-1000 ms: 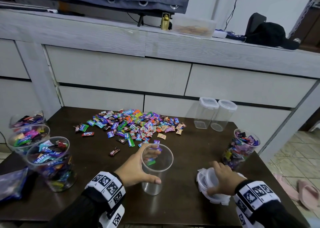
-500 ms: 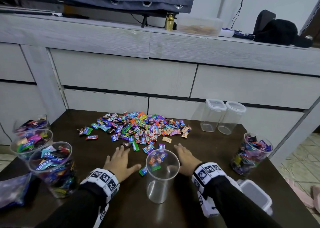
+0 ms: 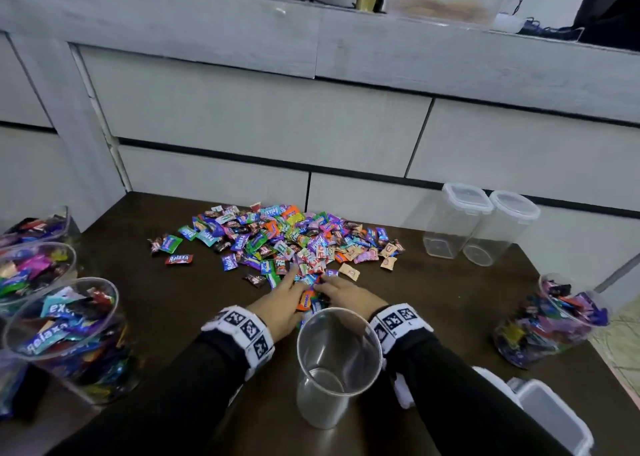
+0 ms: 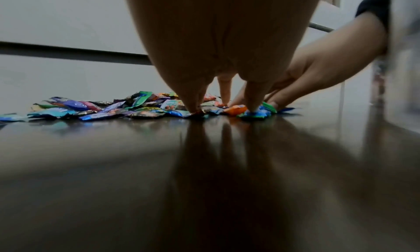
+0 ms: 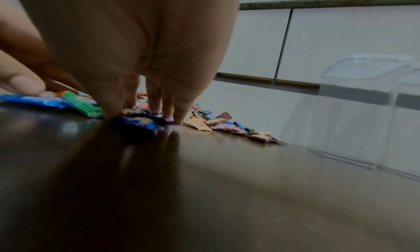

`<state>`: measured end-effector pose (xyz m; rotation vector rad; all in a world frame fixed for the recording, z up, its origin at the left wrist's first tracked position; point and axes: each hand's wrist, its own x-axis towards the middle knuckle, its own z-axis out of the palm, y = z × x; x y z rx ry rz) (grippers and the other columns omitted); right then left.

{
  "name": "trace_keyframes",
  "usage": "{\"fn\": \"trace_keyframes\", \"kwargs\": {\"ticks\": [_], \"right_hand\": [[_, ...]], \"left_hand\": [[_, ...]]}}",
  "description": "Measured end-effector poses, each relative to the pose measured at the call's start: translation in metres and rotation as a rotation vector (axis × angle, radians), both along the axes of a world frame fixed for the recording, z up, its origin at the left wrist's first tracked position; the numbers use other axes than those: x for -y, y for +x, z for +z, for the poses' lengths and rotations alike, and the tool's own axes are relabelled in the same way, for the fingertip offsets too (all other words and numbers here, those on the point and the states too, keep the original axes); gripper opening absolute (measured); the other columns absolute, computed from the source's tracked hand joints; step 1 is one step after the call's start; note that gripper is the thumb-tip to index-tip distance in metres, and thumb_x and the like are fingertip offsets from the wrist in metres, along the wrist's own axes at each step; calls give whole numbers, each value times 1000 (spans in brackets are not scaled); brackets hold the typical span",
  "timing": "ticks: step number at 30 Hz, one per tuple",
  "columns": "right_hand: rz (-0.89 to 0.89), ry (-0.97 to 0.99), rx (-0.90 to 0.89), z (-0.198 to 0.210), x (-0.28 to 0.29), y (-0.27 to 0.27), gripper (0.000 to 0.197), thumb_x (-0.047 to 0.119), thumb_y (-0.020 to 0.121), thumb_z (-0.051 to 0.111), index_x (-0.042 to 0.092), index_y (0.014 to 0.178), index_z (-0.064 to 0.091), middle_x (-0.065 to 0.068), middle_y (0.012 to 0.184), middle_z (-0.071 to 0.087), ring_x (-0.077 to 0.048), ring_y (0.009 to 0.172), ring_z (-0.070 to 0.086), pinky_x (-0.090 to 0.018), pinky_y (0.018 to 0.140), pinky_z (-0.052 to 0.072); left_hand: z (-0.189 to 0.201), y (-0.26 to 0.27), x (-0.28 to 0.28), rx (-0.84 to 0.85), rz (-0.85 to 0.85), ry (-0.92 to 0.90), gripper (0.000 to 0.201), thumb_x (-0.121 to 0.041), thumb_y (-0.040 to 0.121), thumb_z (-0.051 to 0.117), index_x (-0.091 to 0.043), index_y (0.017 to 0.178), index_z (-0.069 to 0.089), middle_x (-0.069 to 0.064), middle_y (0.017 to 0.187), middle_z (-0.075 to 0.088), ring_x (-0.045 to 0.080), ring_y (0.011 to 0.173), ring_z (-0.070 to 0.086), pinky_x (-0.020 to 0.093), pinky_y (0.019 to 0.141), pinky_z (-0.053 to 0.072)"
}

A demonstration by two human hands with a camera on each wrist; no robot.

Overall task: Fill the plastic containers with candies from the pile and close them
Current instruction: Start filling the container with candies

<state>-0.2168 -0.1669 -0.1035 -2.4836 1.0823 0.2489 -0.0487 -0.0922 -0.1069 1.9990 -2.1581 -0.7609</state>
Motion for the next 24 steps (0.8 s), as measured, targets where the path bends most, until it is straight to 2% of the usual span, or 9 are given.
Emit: {"fn": "trace_keyframes", "kwargs": {"ticks": [3,5,7,9,10,13,17,21,24], "right_hand": [[-60,-143,143,4,22,-13,49,20,93,54,15,139,41,-8,145,39,-24,134,35,-34,110,32],[-203,-232,242,8,37,-19,48,26,92,56,12,137,43,-9,139,43,-26,130,39,-35,108,33],[-375,-242,256,10,56,-21,59,35,92,57,9,141,37,-12,142,39,-28,133,35,-38,111,30],[-518,-207,186,10,73,-19,75,50,90,56,7,145,29,-13,149,32,-31,138,28,-42,114,26],[-572,-191,150,9,80,-18,81,57,88,54,7,146,26,-14,151,28,-33,140,24,-45,114,24],[-638,-133,74,2,98,-10,97,72,81,46,12,150,15,-14,157,15,-39,144,11,-51,117,17],[-550,-108,30,-8,111,6,103,80,76,41,22,152,4,-12,160,6,-40,145,7,-56,116,16],[-402,-141,15,-11,108,25,102,84,72,41,32,151,2,-8,160,4,-38,146,5,-60,114,17],[-300,-152,-39,-10,101,37,102,85,70,40,37,150,-1,-8,160,0,-39,145,1,-61,114,14]], "left_hand": [[7,17,16,1,85,-249,53,-37,94,61,-20,140,42,4,158,26,20,138,39,40,111,38],[14,37,29,54,310,-431,49,-46,95,55,-18,134,47,5,145,45,20,129,47,42,107,41],[16,65,43,163,579,-407,62,-55,96,45,-12,140,42,12,149,40,29,140,33,48,111,31],[15,92,55,230,811,-261,77,-63,96,37,-7,149,29,16,160,19,35,149,9,54,117,14],[14,104,59,224,913,-215,82,-65,95,38,-6,150,27,18,162,14,38,150,3,56,118,8],[1,130,66,200,1081,-146,90,-69,90,44,-5,151,27,23,161,7,42,149,-4,57,118,-1],[-12,151,79,118,1076,-15,96,-73,88,42,-11,156,14,23,162,3,45,148,-4,57,118,1],[-17,140,96,124,832,-44,96,-71,91,38,-7,155,9,22,161,12,43,148,8,53,119,13],[-17,111,100,60,679,-67,101,-74,87,38,-8,156,4,21,161,11,41,148,10,49,121,12]]}}
